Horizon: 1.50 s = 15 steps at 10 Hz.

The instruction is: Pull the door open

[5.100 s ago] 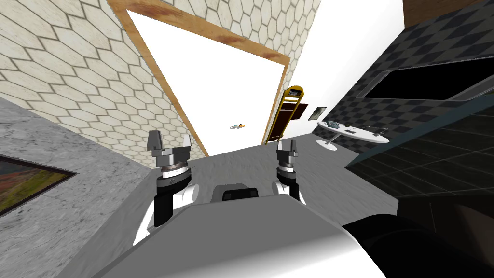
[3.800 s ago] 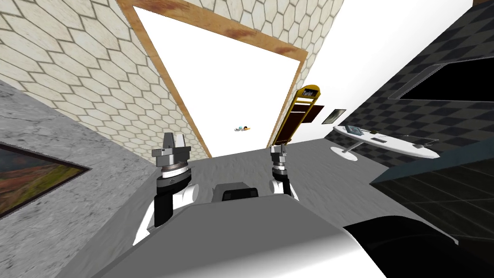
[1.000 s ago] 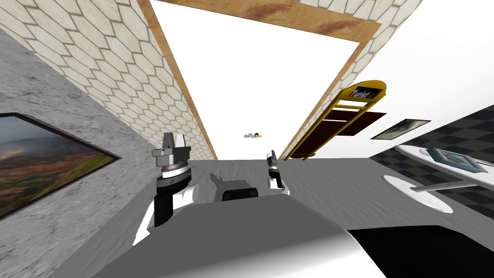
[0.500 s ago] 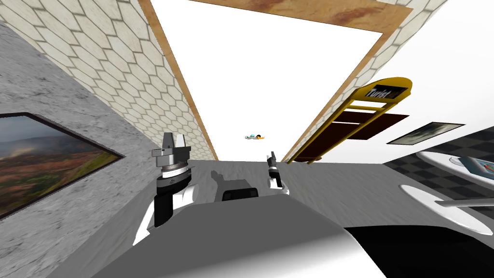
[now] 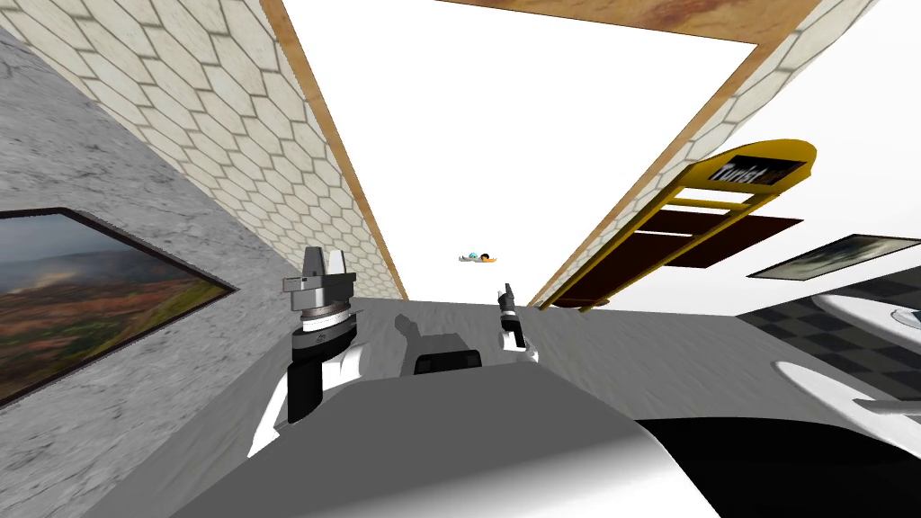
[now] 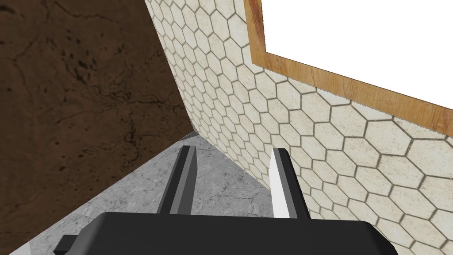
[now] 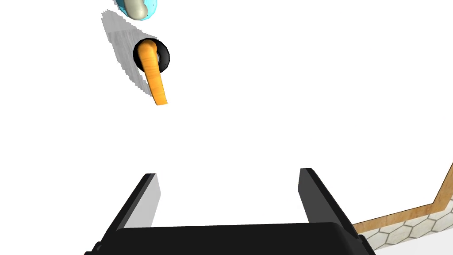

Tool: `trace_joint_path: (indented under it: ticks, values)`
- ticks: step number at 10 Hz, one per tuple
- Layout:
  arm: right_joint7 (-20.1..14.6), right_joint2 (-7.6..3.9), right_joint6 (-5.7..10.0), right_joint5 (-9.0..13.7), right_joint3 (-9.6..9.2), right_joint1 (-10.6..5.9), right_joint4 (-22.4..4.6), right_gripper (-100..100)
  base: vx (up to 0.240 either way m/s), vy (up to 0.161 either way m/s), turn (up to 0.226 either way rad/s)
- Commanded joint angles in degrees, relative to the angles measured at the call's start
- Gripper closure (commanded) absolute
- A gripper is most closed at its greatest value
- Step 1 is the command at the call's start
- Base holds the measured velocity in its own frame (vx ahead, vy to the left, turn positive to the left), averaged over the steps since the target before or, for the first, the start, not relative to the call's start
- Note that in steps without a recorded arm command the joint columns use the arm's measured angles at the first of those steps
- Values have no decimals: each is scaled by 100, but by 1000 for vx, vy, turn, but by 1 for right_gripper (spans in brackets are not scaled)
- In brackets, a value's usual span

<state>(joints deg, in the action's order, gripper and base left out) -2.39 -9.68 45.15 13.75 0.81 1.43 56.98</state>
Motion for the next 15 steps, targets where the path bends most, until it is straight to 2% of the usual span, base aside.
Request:
trace_joint_path:
  ticks: [1, 9, 10, 15]
  values:
    - [25, -16, 28, 31, 14, -87, -217, -100, 67, -27, 79]
    - [127, -98, 150, 178, 88, -541, -1278, -100, 87, -32, 73]
    - [150, -116, 176, 210, 104, -641, -1511, -100, 105, -51, 105]
    - [198, -151, 234, 279, 137, -857, -2008, -100, 84, -40, 60]
